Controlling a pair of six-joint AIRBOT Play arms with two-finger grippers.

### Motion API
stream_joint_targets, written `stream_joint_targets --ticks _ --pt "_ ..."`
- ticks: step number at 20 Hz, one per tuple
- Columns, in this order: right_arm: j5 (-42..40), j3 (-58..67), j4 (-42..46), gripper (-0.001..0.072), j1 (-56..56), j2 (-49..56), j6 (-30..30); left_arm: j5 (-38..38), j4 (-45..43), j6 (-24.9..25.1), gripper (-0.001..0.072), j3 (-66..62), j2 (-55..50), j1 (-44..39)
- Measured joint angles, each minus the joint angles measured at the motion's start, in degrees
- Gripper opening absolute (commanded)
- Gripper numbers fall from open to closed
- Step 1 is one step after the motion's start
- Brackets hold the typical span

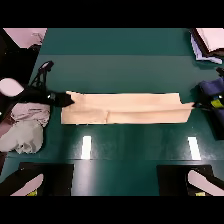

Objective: Fold the shirts.

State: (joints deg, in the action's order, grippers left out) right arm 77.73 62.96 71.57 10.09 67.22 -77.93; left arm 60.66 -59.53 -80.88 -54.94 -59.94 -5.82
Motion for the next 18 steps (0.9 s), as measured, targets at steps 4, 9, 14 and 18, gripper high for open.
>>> stream_joint_targets --ticks 4,9,14,18 --pt "-2.16 7.93 -0.07 0.0090 -2.82 10.64 -1.46 -7.61 -0.39 0.20 0.0028 -4.04 -9.07 0.00" --pt "-4.11 15.72 -6.21 0.0597 -2.14 20.83 -2.34 -14.71 -0.52 -1.14 0.0620 -6.45 -13.62 0.04" --pt "1.20 18.60 -12.24 0.0597 2.14 24.59 2.62 -9.01 -0.39 -1.99 0.0045 -11.26 -14.51 0.04" --pt "4.85 14.29 -13.90 0.0597 7.08 25.49 6.32 -2.45 0.68 -1.60 0.0023 -12.85 -14.69 -0.11"
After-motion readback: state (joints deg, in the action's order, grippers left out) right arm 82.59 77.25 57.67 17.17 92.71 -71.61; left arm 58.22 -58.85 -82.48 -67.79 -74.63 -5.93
